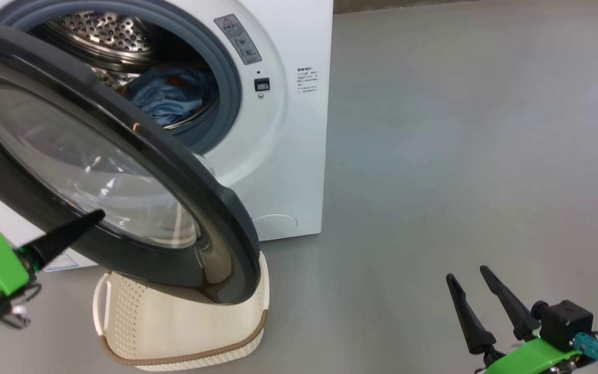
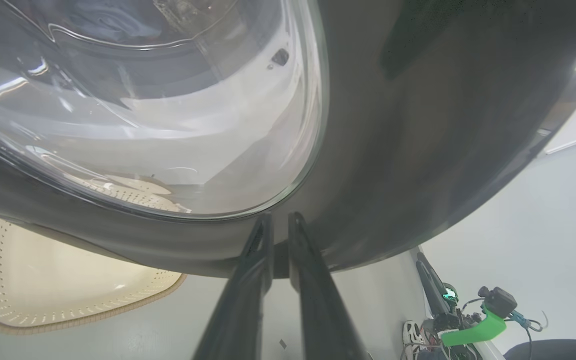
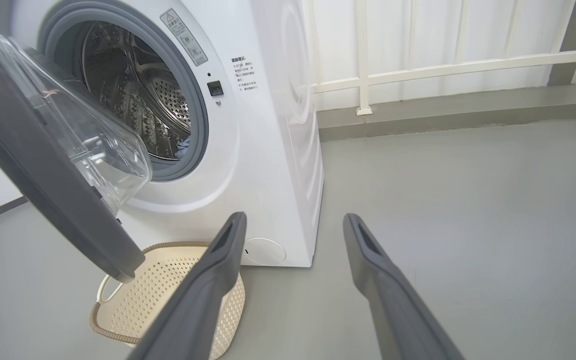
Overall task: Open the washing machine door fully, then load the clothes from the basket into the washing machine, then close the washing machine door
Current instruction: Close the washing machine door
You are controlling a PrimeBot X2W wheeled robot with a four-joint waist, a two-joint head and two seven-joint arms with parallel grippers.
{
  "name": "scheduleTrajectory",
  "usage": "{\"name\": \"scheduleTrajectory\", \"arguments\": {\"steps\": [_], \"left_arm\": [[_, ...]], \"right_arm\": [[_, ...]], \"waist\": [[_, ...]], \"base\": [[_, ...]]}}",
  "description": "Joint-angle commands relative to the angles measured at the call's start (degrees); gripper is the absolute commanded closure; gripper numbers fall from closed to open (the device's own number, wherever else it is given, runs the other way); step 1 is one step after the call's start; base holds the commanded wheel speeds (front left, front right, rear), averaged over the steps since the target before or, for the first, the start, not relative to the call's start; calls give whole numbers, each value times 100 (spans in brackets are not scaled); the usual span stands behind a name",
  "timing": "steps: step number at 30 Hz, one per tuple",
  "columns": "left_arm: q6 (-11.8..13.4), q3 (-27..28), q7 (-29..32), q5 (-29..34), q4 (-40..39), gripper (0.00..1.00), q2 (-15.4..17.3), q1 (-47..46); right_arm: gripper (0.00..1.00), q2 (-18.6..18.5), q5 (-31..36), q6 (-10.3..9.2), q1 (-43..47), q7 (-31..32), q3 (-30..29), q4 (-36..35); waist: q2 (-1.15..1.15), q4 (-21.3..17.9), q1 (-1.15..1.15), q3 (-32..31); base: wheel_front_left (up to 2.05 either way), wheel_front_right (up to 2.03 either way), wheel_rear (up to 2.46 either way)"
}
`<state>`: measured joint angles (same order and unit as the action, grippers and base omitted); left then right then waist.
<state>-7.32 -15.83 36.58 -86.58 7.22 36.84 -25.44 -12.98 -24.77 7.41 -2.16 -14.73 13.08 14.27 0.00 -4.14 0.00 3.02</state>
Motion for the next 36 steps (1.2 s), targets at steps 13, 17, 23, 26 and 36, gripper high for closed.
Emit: {"name": "scheduleTrajectory", "arguments": {"steps": [13,17,23,26,36], "left_arm": [[-17,466,-907,-205,-102,0,89,1026],[-17,584,-1206,-258,-18,0,-14,1306],[-17,608,-1772,-7,112,0,-131,1661],[-17,531,-2179,217,155,0,-198,1831],[-17,-52,-4040,1033,316,0,-415,2261]], "right_arm": [[0,-112,18,8,123,-27,69,-152],[0,-121,15,8,128,-27,56,-158],[0,-129,13,8,114,-27,37,-158],[0,-123,13,8,113,-27,12,-162],[0,-116,16,8,152,-27,-88,-168]], "waist": [[0,14,0,-63],[0,-16,0,-47],[0,-80,0,-35],[0,-116,0,-28],[0,-166,0,-37]], "base": [[0,0,0],[0,0,0],[0,0,0],[0,0,0],[0,0,0]]}}
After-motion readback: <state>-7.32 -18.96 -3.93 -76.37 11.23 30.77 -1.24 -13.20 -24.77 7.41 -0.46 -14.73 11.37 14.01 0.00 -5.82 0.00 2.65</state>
